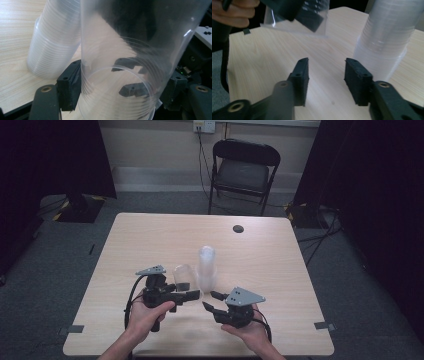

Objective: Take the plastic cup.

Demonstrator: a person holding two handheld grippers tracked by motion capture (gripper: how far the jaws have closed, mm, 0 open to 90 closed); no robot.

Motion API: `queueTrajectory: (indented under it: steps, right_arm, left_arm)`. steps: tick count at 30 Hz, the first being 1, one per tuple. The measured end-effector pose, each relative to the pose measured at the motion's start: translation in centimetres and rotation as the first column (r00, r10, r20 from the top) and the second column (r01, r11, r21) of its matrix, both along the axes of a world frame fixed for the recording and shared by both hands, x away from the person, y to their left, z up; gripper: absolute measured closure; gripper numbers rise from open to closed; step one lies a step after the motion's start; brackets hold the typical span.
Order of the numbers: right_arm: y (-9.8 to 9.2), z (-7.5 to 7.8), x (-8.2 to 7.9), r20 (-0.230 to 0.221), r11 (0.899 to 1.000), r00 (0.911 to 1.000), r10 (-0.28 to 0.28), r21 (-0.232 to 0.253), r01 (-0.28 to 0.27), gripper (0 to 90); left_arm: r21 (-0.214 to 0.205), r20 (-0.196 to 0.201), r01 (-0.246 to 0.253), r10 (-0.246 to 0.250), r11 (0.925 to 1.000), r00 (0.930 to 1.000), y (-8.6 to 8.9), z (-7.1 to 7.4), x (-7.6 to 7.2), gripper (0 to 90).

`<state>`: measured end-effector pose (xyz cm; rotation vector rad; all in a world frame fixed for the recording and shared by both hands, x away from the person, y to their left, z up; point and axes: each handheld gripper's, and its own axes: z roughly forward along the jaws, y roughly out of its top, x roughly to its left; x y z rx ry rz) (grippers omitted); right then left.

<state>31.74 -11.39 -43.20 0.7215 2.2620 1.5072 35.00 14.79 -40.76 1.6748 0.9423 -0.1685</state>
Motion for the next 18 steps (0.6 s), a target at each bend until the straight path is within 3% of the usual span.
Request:
queueTrajectory:
  steps: [2, 7, 15, 18]
  right_arm:
    - [0.3, 0.0, 0.2, 0.015, 1.000, 0.9999, 0.000, 0.019, 0.000, 60.1]
    - [1.0, 0.0, 0.3, 0.064, 1.000, 0.9979, -0.001, 0.021, 0.000, 64.9]
    - [1.6, 0.4, 0.4, 0.129, 0.999, 0.9916, -0.008, 0.042, 0.002, 68.9]
    - [1.6, 0.3, 0.5, 0.125, 0.998, 0.9920, -0.015, 0.069, 0.006, 70.0]
  left_arm:
    - [-0.010, -0.020, -0.002, 0.002, 0.9999, 0.9998, 0.3, -0.3, 0.3, 31.1]
    - [-0.086, -0.083, -0.016, 0.009, 0.9962, 0.9965, 0.9, -0.8, 0.7, 32.0]
    - [-0.133, -0.117, 0.009, -0.024, 0.9911, 0.9929, 0.5, -0.7, 0.5, 32.3]
    - [-0.140, -0.126, 0.004, -0.022, 0.9901, 0.9918, 0.3, -0.8, 0.5, 32.4]
